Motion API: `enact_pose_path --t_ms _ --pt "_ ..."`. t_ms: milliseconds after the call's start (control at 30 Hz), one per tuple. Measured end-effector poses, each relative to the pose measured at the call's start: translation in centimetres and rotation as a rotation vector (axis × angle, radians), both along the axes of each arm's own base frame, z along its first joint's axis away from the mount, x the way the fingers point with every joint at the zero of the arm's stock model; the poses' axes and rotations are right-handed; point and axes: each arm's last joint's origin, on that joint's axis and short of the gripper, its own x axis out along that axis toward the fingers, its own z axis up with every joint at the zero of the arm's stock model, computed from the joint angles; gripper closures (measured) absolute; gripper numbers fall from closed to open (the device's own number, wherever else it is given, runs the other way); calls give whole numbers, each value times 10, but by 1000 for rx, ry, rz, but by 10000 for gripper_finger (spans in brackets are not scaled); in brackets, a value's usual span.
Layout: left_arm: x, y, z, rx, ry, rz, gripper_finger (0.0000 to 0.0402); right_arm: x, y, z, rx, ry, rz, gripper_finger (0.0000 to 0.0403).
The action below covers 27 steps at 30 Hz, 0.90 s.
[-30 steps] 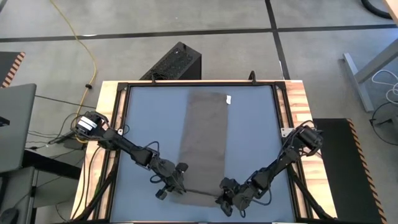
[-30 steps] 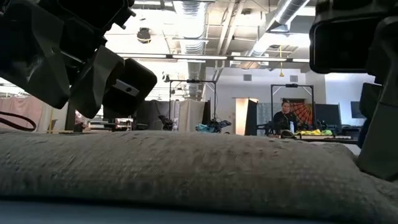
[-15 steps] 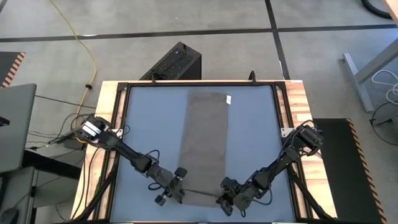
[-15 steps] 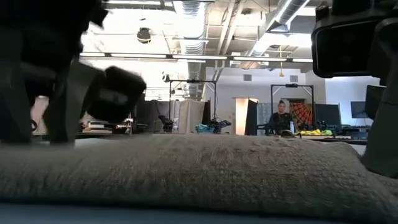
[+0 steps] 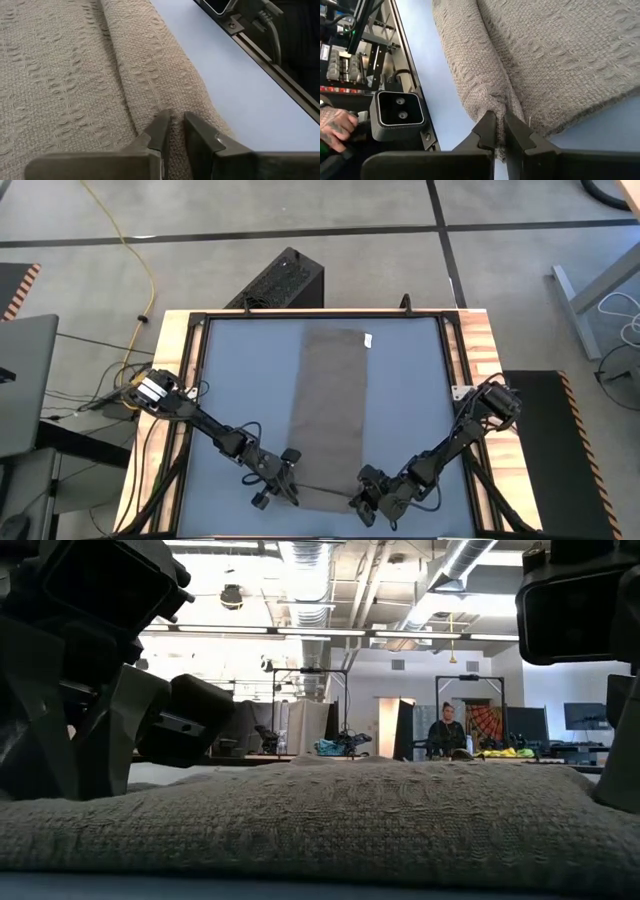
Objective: Roll towel
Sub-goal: Roll the gray towel
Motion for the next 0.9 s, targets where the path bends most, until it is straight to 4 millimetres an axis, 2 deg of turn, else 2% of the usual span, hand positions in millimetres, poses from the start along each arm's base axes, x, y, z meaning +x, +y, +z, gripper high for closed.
enact_pose_path --t_ms 167,300,667,900 --pt "0 0 -1 0 9 5 376 -1 1 0 -1 -2 -1 368" --pt "0 0 1 -2 0 -15 370 -2 -1 -2 5 24 -28 367" --pt "-9 0 41 -66 -55 -74 272 -1 -3 -2 12 40 -47 365" --pt "-24 -24 43 14 -147 -221 238 -1 -3 -3 13 42 -46 365"
